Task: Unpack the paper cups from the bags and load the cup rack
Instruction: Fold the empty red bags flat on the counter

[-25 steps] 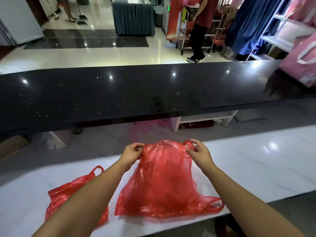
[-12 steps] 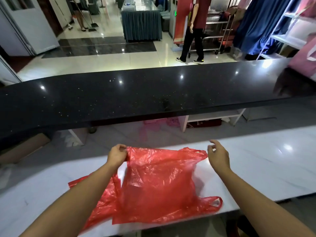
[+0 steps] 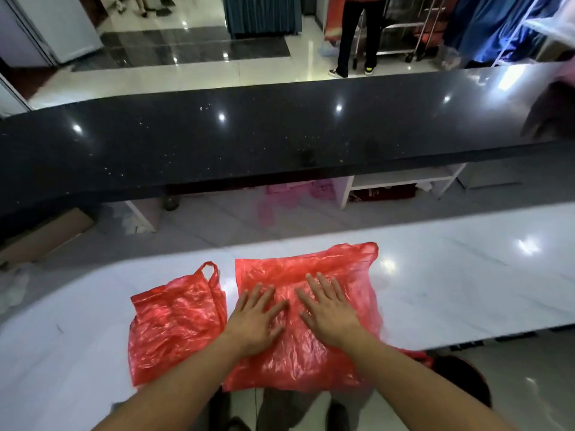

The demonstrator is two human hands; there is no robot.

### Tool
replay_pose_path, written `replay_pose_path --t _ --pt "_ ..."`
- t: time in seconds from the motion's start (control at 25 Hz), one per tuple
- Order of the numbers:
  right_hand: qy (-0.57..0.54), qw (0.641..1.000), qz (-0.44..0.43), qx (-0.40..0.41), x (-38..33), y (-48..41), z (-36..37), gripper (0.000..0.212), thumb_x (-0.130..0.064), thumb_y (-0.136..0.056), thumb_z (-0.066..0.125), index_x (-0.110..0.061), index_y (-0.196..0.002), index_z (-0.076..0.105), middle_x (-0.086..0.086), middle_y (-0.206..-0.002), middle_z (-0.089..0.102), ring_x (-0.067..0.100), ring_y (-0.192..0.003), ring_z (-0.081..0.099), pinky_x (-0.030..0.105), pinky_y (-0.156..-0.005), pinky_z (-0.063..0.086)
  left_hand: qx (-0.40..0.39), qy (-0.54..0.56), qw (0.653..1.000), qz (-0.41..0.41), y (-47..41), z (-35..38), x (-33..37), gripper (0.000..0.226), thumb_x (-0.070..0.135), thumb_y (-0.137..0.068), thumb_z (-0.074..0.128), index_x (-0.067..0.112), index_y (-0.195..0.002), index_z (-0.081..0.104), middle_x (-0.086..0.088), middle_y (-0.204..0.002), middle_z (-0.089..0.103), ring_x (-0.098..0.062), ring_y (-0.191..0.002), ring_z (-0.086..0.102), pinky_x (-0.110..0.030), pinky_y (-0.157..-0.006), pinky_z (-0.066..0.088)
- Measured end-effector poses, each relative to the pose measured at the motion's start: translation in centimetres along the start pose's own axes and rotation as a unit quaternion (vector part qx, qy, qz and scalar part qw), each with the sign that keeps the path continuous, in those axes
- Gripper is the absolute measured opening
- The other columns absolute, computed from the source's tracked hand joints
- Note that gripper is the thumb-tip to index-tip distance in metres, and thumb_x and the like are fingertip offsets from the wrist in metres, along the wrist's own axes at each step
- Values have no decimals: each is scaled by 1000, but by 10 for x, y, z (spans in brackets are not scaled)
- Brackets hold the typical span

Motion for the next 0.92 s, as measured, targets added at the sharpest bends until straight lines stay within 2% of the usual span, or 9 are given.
replay_pose_path --t 0.12,0.24,0.36,0.52,0.64,0.72,0.8,0.88,0.92 --pt "21 999 -26 -18 4 -13 5 57 -53 -104 12 -35 -158 3 4 -166 -13 26 -150 -21 47 -119 -20 5 11 1000 -17 -5 15 4 73 82 -90 5 50 -153 -14 -3 -162 -29 -28 -145 -35 -52 -120 -16" --pt "22 999 -14 -35 9 -22 4 56 -47 -106 18 -33 -159 5 4 -166 -9 26 -153 -14 46 -121 -16 20 14 997 -67 -12 22 10 76 86 -85 2 52 -150 -20 -6 -162 -29 -33 -147 -32 -56 -121 -10" --pt "-26 999 -14 -17 11 -9 1 53 -41 -105 26 -27 -156 24 6 -167 9 26 -154 3 45 -124 -3 -5 25 990 -138 -21 20 21 72 79 -92 11 50 -154 -9 -9 -167 -13 -42 -152 -6 -58 -119 3" --pt "-44 997 -10 56 20 29 -8 48 -42 -101 32 -23 -141 51 8 -154 44 27 -146 35 46 -120 14 22 55 979 -197 -23 -3 37 63 65 -99 15 38 -156 18 -17 -156 25 -38 -139 25 -54 -113 22" --pt "-80 995 53 19 45 53 4 49 -46 -104 32 -27 -149 40 1 -161 31 25 -150 22 39 -121 2 60 63 993 -85 -9 -5 48 65 65 -99 14 34 -155 19 -10 -158 22 -33 -145 17 -52 -120 12" --pt "-105 992 73 6 55 68 15 51 -50 -104 27 -29 -151 36 -3 -163 26 22 -152 18 36 -120 0 43 39 997 56 13 13 70 76 74 -94 15 34 -158 5 -6 -167 4 -30 -153 -4 -52 -123 -4" --pt "-128 989 77 7 57 78 22 60 -56 -100 17 -30 -151 38 -3 -163 26 21 -151 19 34 -120 2 6 2 985 170 34 38 91 93 79 -90 30 33 -157 -16 -4 -166 -19 -27 -151 -25 -51 -121 -14" --pt "-140 987 82 8 60 82 32 72 -65 -95 8 -30 -150 38 -4 -162 27 21 -151 20 35 -121 7 0 -32 978 205 39 62 97 107 74 -86 48 32 -155 -23 -4 -164 -27 -27 -148 -32 -51 -120 -19" --pt "-143 986 85 5 61 84 36 76 -69 -93 5 -31 -150 37 -5 -163 26 20 -151 19 37 -122 9 23 -46 978 202 37 67 97 109 69 -85 56 31 -157 -18 -5 -166 -21 -28 -149 -29 -52 -120 -16"
Point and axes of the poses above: each hand's wrist, its own y-axis away from the middle knuckle, its own z-axis out of the palm, x = y × z, the point moved 7 cm from there along -y, towards the middle knuckle
